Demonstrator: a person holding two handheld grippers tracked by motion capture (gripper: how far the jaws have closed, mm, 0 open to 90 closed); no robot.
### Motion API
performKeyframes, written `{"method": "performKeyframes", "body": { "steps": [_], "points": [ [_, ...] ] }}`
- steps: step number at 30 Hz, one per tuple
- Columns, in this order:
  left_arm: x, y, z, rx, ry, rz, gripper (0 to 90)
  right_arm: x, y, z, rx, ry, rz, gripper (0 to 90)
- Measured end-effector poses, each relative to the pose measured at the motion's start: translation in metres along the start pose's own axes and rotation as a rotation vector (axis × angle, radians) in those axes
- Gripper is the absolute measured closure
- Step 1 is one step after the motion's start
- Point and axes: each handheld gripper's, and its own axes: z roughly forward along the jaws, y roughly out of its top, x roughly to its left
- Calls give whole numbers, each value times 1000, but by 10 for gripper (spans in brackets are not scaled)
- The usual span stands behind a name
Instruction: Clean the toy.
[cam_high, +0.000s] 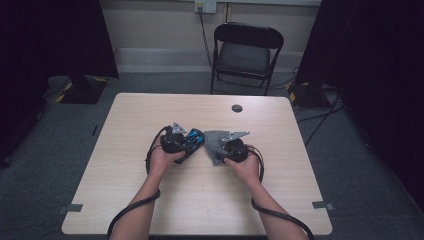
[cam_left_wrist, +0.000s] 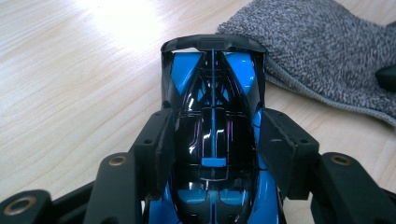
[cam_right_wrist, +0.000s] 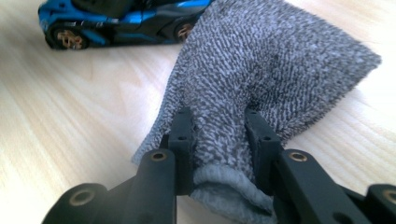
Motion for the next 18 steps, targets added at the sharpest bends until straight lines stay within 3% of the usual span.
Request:
{"method": "performKeyframes", "body": {
  "steps": [7, 18],
  "points": [
    [-1, 1, 0, 2, -4, -9, 460, 9, -1, -1, 17, 33, -44, 686],
    [-1, 1, 0, 8, 0, -8, 460, 22, -4, -2, 9, 100, -58, 686]
  ]
}}
